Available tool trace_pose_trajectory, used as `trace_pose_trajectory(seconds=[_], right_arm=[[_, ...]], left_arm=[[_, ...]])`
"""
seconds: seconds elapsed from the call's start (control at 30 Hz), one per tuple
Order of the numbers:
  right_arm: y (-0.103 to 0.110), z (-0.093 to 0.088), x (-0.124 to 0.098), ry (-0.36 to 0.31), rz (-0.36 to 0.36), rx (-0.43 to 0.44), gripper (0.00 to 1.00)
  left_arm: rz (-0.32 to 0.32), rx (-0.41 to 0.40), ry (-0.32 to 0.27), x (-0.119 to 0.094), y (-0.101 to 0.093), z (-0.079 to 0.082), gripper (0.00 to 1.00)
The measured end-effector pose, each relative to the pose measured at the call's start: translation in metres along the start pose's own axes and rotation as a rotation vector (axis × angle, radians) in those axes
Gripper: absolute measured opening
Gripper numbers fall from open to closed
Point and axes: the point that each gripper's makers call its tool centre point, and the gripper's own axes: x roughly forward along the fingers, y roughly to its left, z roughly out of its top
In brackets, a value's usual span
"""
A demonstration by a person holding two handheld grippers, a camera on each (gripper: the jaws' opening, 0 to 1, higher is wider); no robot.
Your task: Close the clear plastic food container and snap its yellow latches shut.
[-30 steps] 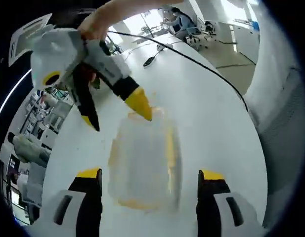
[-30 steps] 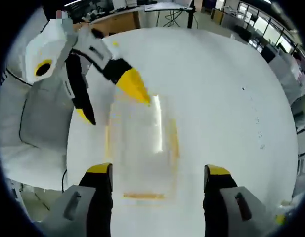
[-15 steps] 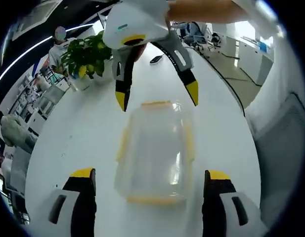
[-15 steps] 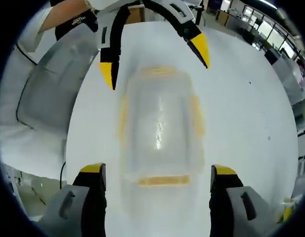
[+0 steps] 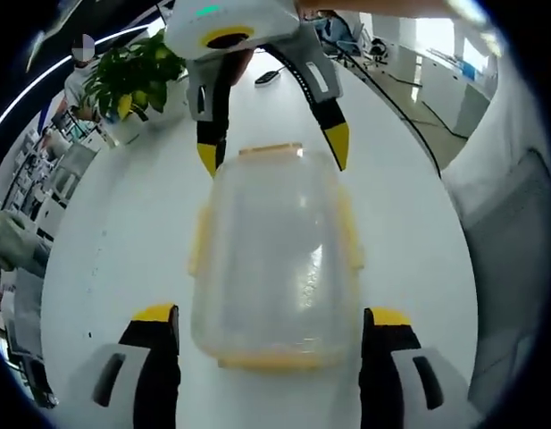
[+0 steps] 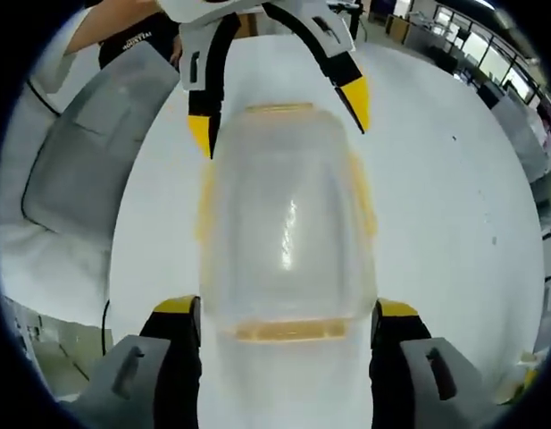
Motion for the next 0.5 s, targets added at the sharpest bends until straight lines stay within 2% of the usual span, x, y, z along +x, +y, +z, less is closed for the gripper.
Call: trace_pose_trajectory(seconds=[0.03, 0.5], right_arm=[[0.0002, 0.0006, 0.0008, 0.0, 0.002, 0.002, 0.74], [-0.0001, 0.0045, 0.0056, -0.028, -0.024, 0.0, 0.76]], left_arm=[[-0.016, -0.004, -0.007, 0.0007, -0.0034, 0.0011, 0.73], [-0.017, -0.01, -0.057, -0.0014, -0.0015, 0.0013, 0.72]])
